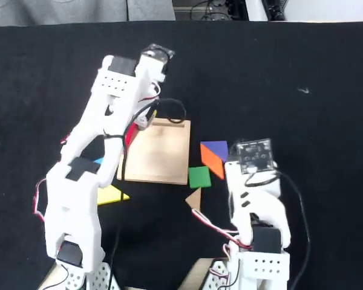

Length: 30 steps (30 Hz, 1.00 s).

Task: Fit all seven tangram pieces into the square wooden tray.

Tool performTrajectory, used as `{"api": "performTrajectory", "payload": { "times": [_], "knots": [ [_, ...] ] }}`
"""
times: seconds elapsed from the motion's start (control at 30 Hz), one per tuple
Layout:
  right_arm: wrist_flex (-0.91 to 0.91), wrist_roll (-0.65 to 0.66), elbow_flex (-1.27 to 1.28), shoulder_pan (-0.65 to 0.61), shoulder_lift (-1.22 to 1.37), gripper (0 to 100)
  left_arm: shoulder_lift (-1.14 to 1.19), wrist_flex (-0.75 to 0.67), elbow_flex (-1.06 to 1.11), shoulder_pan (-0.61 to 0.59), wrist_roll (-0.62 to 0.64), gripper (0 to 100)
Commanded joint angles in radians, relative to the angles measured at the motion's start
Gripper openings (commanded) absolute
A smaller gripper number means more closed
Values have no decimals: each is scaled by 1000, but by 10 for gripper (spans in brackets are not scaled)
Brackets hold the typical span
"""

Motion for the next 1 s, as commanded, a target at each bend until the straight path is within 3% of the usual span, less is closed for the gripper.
{"api": "performTrajectory", "payload": {
  "times": [0.0,0.27,0.43,0.63,0.8,0.97],
  "knots": [
    [-26,-15,-4,25,-84,12,52,-9,-61,8,29,30],
    [-26,-14,-4,23,-84,12,91,-5,-48,10,367,30],
    [-26,-14,-4,23,-84,12,98,-29,-19,7,486,30],
    [-26,-14,-4,23,-82,12,110,-164,127,-1,474,30],
    [-26,-14,-4,21,-79,12,100,-173,173,-25,443,30],
    [-26,-14,-4,21,-77,12,104,-170,174,-125,443,30]
  ]
}}
